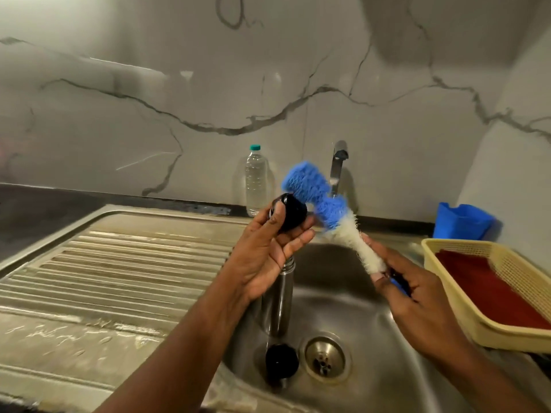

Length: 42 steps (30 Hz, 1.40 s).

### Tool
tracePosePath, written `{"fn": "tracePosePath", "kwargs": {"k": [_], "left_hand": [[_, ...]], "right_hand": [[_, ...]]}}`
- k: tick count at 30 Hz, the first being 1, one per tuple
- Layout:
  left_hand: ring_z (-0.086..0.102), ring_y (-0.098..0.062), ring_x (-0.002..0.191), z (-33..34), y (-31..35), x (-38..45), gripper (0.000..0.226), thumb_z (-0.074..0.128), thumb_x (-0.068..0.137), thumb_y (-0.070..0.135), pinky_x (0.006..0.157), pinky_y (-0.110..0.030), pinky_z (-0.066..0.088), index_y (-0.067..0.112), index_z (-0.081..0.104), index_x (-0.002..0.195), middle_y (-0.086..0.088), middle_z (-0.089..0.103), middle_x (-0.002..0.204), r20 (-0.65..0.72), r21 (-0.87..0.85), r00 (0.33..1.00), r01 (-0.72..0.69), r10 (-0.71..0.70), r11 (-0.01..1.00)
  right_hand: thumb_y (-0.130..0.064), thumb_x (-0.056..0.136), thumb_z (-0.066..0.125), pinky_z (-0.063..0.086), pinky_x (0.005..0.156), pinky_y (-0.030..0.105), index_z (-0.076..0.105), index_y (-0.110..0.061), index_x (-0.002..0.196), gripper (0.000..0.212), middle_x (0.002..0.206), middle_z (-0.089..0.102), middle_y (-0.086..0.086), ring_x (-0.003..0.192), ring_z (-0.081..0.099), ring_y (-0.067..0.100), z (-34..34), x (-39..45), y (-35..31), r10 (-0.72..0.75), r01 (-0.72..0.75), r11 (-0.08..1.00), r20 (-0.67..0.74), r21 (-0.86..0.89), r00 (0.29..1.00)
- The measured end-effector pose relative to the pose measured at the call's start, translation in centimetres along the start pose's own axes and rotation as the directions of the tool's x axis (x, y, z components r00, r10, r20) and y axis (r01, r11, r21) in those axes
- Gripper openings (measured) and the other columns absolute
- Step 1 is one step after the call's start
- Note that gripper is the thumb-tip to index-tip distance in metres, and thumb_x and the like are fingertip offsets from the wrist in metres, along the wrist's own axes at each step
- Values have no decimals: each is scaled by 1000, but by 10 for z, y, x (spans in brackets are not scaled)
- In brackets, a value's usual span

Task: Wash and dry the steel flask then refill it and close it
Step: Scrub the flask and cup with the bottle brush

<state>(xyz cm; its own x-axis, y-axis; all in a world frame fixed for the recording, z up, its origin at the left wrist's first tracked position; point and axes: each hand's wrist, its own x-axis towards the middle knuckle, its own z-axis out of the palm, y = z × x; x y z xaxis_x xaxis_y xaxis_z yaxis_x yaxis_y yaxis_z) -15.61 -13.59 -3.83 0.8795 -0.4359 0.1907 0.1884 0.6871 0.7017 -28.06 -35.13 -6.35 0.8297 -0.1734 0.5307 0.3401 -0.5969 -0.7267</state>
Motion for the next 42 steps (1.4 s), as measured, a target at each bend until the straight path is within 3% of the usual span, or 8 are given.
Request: {"fn": "tracePosePath", "kwargs": {"k": [5,9,13,28,30,33,35,42], "left_hand": [[76,-24,103,3,0,-2,52,61,93,39,87,-38,65,8,61,135,-17,72,127,2,-42,999,46,-46,998],[76,-23,99,0,-1,0,50,62,92,39,85,-36,63,8,63,131,-16,75,121,-10,-30,999,49,-49,998],[76,-18,91,0,0,0,52,62,90,43,81,-30,62,8,64,128,-12,78,111,-18,10,999,49,-49,999],[76,-16,85,-4,4,4,48,60,92,43,69,-24,59,8,65,124,-10,78,107,-68,22,997,25,-23,999],[75,-16,85,-3,4,3,51,64,88,41,69,-24,57,8,65,126,-11,77,109,-54,61,999,8,-4,998],[73,-18,81,-5,6,4,44,69,84,28,64,-25,53,8,63,123,-11,76,104,-54,104,997,-55,61,993],[70,-20,79,-6,7,5,50,76,78,19,61,-25,53,8,63,125,-11,74,102,-57,176,992,-102,114,979],[75,-18,94,-19,9,7,57,86,68,2,73,-32,63,22,69,118,1,79,103,-9,566,976,-175,218,806]], "right_hand": [[5,95,64,40,83,-4,51,-50,135,69,113,63,-45,109,56,-21,4,-2,-5,-30,30,997,-9,-73,999],[9,92,66,46,73,2,50,-49,138,76,96,68,-28,91,65,-7,7,-4,-2,-110,101,978,-38,-183,993],[7,91,67,47,68,6,51,-48,140,75,102,71,-14,88,65,-5,10,-3,3,-162,144,962,-58,-231,985],[1,92,65,56,64,22,53,-50,140,72,103,72,-12,83,67,7,12,-2,12,-113,95,969,-64,-230,992],[0,94,66,55,70,19,50,-50,140,70,105,70,-13,86,65,-1,11,-3,13,-85,63,967,-78,-247,993],[-1,93,66,53,57,25,54,-41,146,67,96,73,-8,72,65,10,10,-4,16,-128,108,960,-59,-259,990],[-3,94,65,56,69,26,54,-39,146,64,105,74,-5,82,66,9,7,0,17,-102,81,964,-71,-254,992],[-12,94,62,60,68,44,42,-63,143,74,101,74,-3,78,67,14,3,-1,21,-106,107,924,22,-366,994]]}}
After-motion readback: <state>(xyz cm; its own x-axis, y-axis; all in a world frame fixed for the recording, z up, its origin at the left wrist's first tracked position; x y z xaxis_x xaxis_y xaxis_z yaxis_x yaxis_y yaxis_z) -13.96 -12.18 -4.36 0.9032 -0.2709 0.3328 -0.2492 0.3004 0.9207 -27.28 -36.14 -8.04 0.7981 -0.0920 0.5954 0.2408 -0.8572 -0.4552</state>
